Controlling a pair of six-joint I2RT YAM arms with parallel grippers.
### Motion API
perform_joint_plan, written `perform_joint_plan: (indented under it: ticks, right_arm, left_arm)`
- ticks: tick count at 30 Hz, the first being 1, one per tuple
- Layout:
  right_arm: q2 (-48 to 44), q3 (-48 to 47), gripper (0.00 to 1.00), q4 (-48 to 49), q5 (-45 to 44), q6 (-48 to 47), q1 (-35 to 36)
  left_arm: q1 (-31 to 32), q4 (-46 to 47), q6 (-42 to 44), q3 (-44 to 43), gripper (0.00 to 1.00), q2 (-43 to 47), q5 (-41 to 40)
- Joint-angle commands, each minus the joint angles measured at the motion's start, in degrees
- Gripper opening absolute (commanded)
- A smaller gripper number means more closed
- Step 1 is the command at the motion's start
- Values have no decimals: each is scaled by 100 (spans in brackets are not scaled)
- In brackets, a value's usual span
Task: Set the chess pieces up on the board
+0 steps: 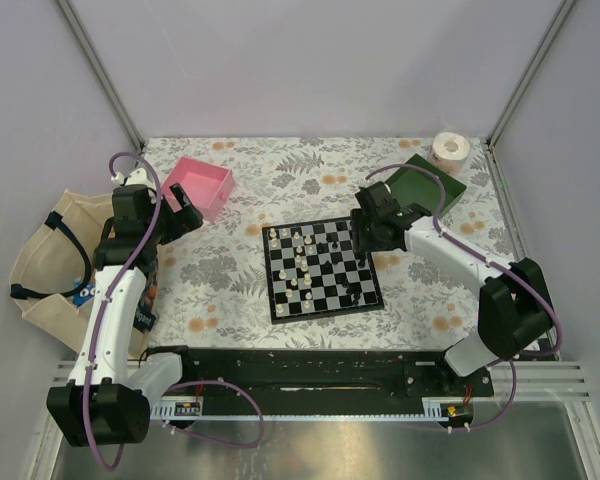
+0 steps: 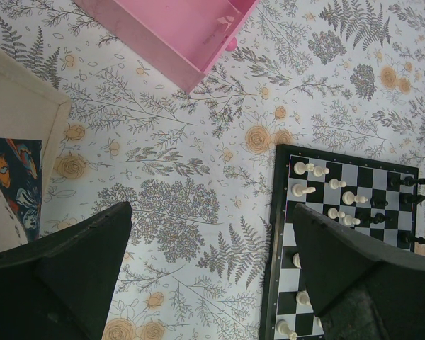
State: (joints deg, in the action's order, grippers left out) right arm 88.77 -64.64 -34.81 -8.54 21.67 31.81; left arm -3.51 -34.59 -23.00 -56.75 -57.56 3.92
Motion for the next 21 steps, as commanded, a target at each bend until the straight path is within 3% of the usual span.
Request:
perform_joint_plan:
  ticks: [1, 13, 21]
  right_arm:
    - [-290, -373, 58, 0, -218, -84, -35]
    - [-71, -567, 62, 9, -78, 4, -35]
    - [-88, -506, 61, 210, 659, -84, -9]
  left_arm:
    - [-36, 207, -55, -38, 99, 43, 100]
    - [-45, 207, -64, -38, 99, 34, 126]
    - [-45, 207, -64, -38, 99, 8, 144]
